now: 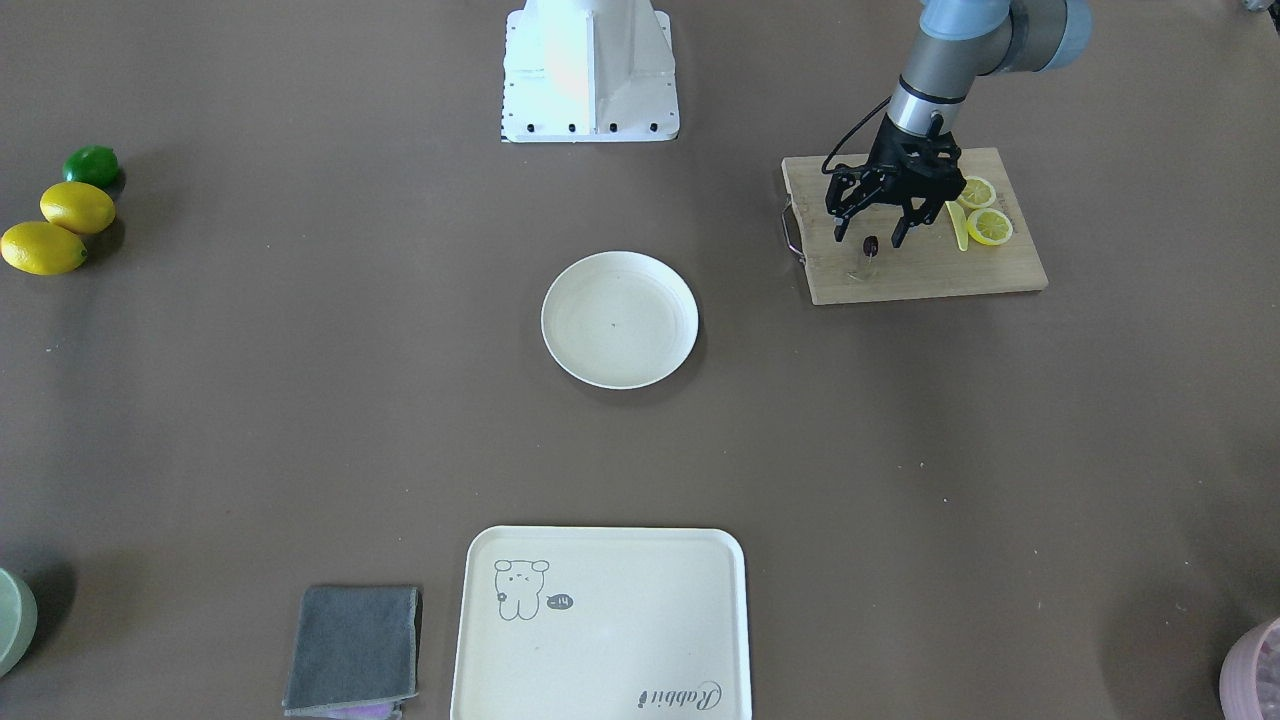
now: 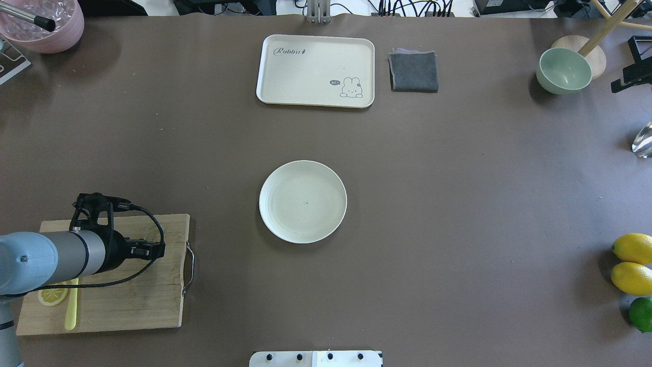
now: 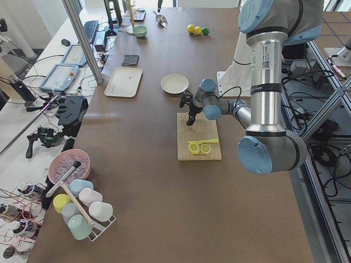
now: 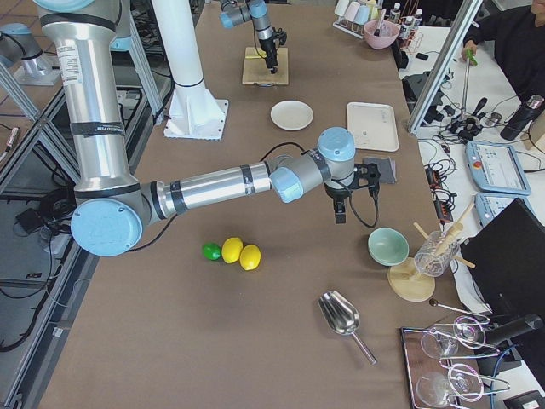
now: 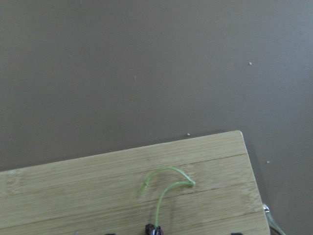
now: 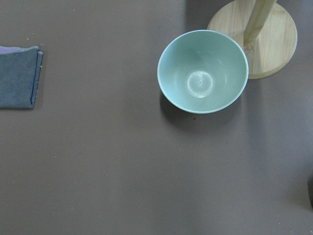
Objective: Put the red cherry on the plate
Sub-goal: 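Lower the left gripper and close it on the dark cherry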
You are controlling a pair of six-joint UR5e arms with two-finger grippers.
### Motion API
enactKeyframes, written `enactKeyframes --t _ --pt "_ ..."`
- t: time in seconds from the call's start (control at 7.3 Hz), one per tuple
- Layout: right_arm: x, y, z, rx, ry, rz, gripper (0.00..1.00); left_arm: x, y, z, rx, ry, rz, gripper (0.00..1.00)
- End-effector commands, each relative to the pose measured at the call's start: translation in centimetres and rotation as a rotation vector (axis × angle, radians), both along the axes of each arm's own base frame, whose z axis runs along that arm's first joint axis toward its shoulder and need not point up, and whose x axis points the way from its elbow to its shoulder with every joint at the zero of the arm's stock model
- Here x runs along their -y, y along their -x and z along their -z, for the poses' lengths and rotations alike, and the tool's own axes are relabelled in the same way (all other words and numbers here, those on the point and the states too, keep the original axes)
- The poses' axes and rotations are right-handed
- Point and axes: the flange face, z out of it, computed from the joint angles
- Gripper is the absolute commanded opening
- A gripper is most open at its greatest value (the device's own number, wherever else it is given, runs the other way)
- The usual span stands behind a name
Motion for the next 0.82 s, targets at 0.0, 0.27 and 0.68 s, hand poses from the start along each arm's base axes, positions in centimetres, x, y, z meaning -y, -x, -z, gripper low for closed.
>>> enactKeyframes --t 0.0,0.27,0.68 --pt "-0.3 0.0 0.0 0.0 -0.001 0.001 1.0 0.0 0.3 -0.3 0.007 -0.028 -0.006 0.69" --pt "-0.3 0.0 -0.1 -0.003 0.003 -0.002 1.0 0.1 0.2 -0.4 0.007 -0.028 -0.006 0.58" --pt "-1.3 -0.3 -1.2 -0.004 -0.003 -0.003 1.0 0.1 0.1 -0.3 0.004 -0.029 -0.009 0.41"
